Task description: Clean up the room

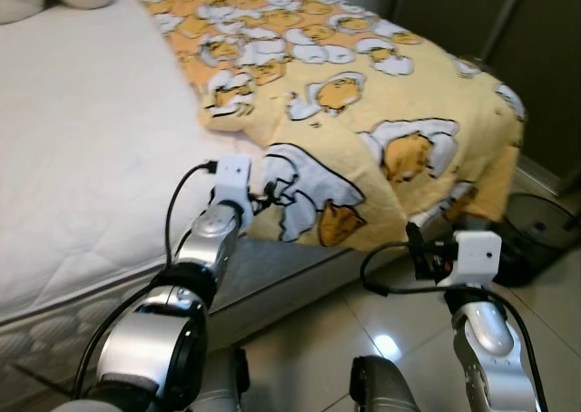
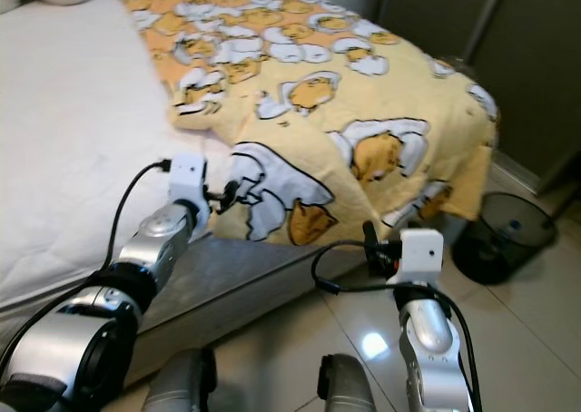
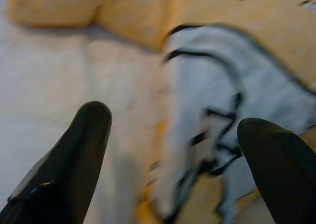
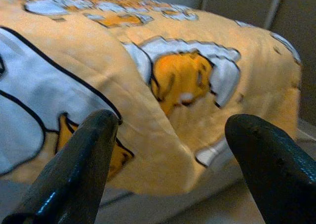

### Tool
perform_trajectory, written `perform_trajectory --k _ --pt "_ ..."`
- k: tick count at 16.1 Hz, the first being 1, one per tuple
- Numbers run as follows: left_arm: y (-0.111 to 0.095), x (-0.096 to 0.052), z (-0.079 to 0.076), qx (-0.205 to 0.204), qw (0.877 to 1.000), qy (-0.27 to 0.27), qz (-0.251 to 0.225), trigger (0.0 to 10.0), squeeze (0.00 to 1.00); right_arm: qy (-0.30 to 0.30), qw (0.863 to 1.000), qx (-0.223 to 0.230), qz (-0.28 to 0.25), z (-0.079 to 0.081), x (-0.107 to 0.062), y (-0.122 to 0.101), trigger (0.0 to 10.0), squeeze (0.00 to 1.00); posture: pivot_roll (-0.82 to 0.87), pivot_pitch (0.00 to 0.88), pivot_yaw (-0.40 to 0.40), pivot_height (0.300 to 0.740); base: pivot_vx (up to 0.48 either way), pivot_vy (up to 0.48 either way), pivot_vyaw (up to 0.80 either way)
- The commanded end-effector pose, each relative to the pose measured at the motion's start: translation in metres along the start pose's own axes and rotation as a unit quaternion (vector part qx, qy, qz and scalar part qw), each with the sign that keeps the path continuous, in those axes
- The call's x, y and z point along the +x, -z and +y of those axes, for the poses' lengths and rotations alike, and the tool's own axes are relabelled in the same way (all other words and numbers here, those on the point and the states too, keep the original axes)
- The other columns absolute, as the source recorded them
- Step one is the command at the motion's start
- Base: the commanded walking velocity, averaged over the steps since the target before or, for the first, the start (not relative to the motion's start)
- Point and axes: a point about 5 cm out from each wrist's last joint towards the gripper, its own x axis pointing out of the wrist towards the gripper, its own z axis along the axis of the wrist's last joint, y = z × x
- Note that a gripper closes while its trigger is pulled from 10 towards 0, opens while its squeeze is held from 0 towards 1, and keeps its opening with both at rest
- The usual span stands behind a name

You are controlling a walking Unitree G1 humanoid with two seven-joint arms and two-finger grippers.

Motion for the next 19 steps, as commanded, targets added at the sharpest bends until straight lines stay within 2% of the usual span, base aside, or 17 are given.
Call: perform_trajectory --k 1,2,3,4,5,6,7,8,10,12,15,19 --pt "-0.005 0.003 -0.008 0.008 1.0 0.01 -0.004 10.0 0.0 0.005 1.0 -0.004 -0.003 -0.005 -0.004 -0.006 10.0 0.0 -0.17 0.025 -0.003 0.622 0.0 0.0 0.0" --pt "-0.004 0.004 -0.013 0.02 1.0 0.013 -0.001 10.0 0.0 0.004 1.0 -0.008 -0.001 -0.007 -0.009 -0.008 10.0 0.0 -0.19 0.055 -0.013 0.622 0.0 0.0 0.0" --pt "-0.002 0.004 -0.019 0.048 0.999 0.012 0.001 10.0 0.0 0.003 1.0 -0.015 0.004 -0.011 -0.016 -0.01 10.0 0.0 -0.23 0.098 -0.029 0.622 0.0 0.0 0.0" --pt "0.004 0.003 -0.018 0.06 0.998 -0.003 0.013 10.0 0.0 0.002 1.0 -0.019 0.009 -0.014 -0.024 -0.012 10.0 0.0 -0.26 0.126 -0.04 0.622 0.0 0.0 0.0" --pt "0.01 0.002 -0.012 0.066 0.997 -0.033 0.031 10.0 0.0 0.001 0.999 -0.027 0.02 -0.019 -0.039 -0.015 10.0 0.0 -0.31 0.162 -0.054 0.622 0.0 0.0 0.0" --pt "0.01 0.002 -0.008 0.072 0.996 -0.047 0.032 10.0 0.0 0.0 0.999 -0.03 0.024 -0.021 -0.044 -0.016 10.0 0.0 -0.32 0.169 -0.056 0.622 0.0 0.0 0.0" --pt "0.009 0.001 0.001 0.079 0.993 -0.077 0.033 10.0 0.0 -0.001 0.999 -0.036 0.034 -0.025 -0.056 -0.017 10.0 0.0 -0.35 0.194 -0.061 0.622 0.0 0.0 0.0" --pt "0.006 0.001 0.005 0.079 0.992 -0.089 0.03 10.0 0.0 0.001 0.999 -0.037 0.038 -0.027 -0.059 -0.016 10.0 0.0 -0.35 0.194 -0.061 0.622 0.0 0.0 0.0" --pt "-0.014 0.002 0.025 0.058 0.987 -0.148 -0.011 10.0 0.0 0.007 0.997 -0.032 0.063 -0.027 -0.076 -0.015 10.0 0.0 -0.37 0.191 -0.05 0.622 0.0 0.0 0.0" --pt "-0.025 0.002 0.029 0.051 0.985 -0.16 -0.043 10.0 0.0 -0.007 0.997 -0.019 0.071 -0.021 -0.08 -0.014 10.0 0.0 -0.37 0.185 -0.036 0.622 0.0 0.0 0.0" --pt "-0.029 -0.001 0.032 0.043 0.982 -0.169 -0.079 10.0 0.0 -0.115 0.988 0.002 0.102 -0.003 -0.078 -0.009 10.0 0.0 -0.34 0.171 -0.029 0.622 0.0 0.0 0.0" --pt "-0.026 -0.005 0.037 0.039 0.98 -0.172 -0.097 10.0 0.0 -0.164 0.979 -0.019 0.123 -0.001 -0.072 -0.004 10.0 0.0 -0.29 0.15 -0.059 0.622 0.0 0.0 0.0"
